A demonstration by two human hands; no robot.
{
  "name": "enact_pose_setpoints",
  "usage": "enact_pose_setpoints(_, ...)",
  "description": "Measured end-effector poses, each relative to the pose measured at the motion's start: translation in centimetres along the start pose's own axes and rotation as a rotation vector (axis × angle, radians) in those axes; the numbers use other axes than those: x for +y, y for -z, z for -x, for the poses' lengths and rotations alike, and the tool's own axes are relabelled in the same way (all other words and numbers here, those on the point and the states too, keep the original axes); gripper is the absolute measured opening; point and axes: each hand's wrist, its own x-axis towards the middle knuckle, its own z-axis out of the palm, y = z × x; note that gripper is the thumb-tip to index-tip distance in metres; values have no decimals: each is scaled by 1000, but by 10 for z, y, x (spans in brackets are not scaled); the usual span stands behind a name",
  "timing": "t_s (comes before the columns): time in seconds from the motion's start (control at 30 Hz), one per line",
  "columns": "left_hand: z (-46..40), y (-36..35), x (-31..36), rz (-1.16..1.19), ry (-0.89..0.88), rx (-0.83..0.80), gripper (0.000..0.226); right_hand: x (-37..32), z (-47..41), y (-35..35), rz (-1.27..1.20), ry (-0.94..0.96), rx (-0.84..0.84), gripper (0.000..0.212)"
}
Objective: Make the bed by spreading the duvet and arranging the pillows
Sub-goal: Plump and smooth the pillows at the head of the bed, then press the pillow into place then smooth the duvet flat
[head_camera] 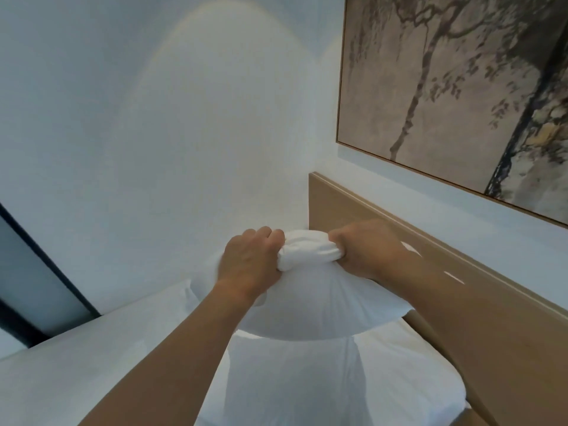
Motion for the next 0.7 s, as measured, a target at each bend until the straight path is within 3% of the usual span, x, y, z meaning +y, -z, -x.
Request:
enact_pose_setpoints(0.13, 33, -1, -56, -35, -1, -64, 32, -64, -19, -4, -25, 13, -35, 7)
enact_pose_setpoints(0.53, 148, -23, -257, -103, -75, -13, 30, -272, -102, -29, -74, 161, 102, 5)
enact_pose_setpoints(0.7, 209, -27, -360, -172, -122, 41, 14, -380, -141, -35, -137, 217, 200, 24)
